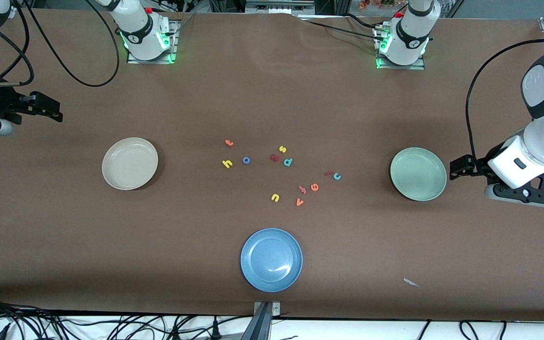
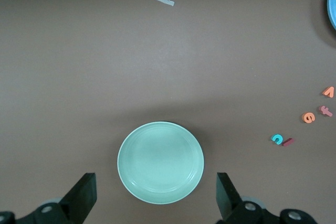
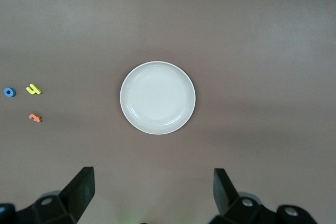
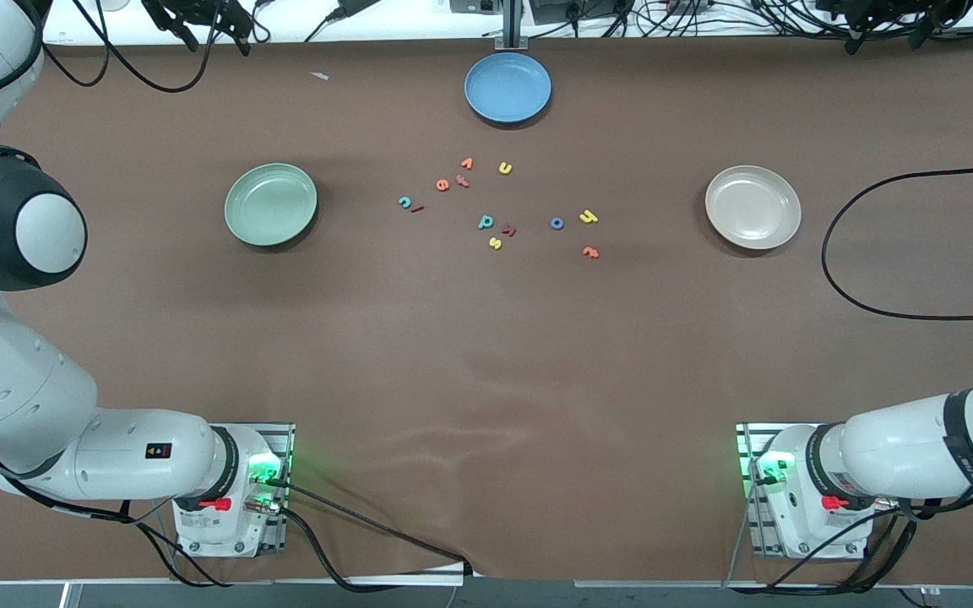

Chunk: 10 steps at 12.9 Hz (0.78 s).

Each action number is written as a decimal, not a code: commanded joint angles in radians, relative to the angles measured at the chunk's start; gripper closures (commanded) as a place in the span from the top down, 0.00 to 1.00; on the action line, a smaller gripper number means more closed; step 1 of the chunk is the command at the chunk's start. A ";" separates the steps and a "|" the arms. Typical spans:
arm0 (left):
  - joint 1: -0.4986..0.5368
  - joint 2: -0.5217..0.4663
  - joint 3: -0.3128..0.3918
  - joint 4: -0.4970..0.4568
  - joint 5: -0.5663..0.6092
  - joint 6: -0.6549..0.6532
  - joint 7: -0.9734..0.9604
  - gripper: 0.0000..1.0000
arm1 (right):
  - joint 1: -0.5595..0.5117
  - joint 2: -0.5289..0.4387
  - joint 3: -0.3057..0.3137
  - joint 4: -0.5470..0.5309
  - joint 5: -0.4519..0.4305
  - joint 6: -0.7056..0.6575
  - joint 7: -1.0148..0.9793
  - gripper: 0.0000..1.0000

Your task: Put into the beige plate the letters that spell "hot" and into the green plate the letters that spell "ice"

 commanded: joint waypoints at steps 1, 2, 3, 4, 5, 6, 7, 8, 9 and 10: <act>0.000 -0.009 0.000 -0.011 0.019 -0.003 0.013 1.00 | -0.001 0.001 -0.005 0.008 0.021 -0.012 0.004 1.00; -0.002 -0.009 0.000 -0.011 0.019 -0.005 0.013 1.00 | -0.001 0.001 -0.005 0.007 0.021 -0.012 0.004 1.00; 0.000 -0.009 0.000 -0.011 0.019 -0.005 0.015 1.00 | -0.002 0.001 -0.007 0.005 0.021 -0.012 0.004 1.00; 0.000 -0.009 0.000 -0.011 0.019 -0.005 0.015 1.00 | -0.002 0.001 -0.013 0.005 0.021 -0.012 0.003 1.00; 0.000 -0.009 0.000 -0.011 0.019 -0.003 0.015 1.00 | -0.002 0.001 -0.019 0.003 0.023 -0.012 0.003 1.00; -0.002 -0.009 0.000 -0.011 0.019 -0.005 0.015 1.00 | -0.002 0.001 -0.019 0.003 0.023 -0.012 0.003 1.00; 0.000 -0.009 0.000 -0.011 0.019 -0.005 0.015 1.00 | -0.002 0.001 -0.017 0.003 0.023 -0.012 0.003 1.00; 0.000 -0.009 0.000 -0.011 0.019 -0.005 0.015 1.00 | -0.001 0.001 -0.017 0.005 0.023 -0.012 0.003 1.00; -0.002 -0.009 0.000 -0.011 0.019 -0.003 0.015 1.00 | -0.002 0.001 -0.017 0.005 0.023 -0.012 0.004 1.00; -0.002 -0.009 0.000 -0.011 0.019 -0.003 0.013 1.00 | -0.002 0.001 -0.017 0.005 0.023 -0.012 0.003 1.00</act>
